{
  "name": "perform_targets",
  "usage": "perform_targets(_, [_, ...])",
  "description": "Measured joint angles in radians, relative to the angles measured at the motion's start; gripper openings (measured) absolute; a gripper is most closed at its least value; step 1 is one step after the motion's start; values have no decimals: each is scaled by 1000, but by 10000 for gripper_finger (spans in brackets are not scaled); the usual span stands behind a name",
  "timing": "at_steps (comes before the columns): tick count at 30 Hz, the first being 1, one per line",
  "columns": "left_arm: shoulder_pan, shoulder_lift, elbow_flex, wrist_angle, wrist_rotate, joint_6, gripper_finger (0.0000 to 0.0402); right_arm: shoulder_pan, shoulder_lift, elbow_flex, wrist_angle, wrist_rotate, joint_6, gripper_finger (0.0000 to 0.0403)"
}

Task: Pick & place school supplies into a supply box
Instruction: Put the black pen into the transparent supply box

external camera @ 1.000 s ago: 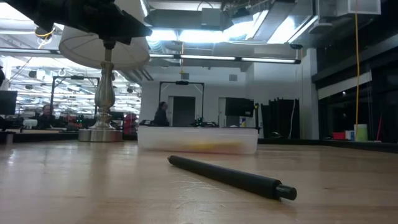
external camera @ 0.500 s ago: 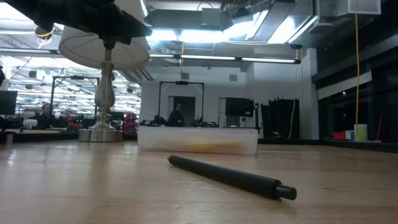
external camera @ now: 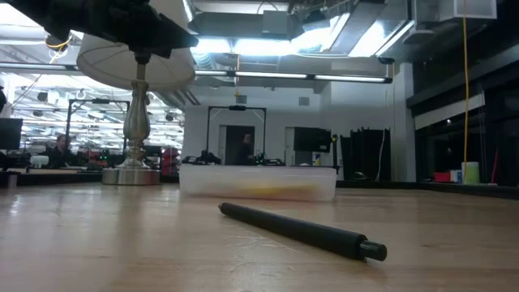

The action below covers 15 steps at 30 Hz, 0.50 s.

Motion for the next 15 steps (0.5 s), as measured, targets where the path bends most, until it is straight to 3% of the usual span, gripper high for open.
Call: perform_targets(15, [0, 0, 0, 0, 0, 0, 6, -61, 0, -2, -6, -58, 125, 93])
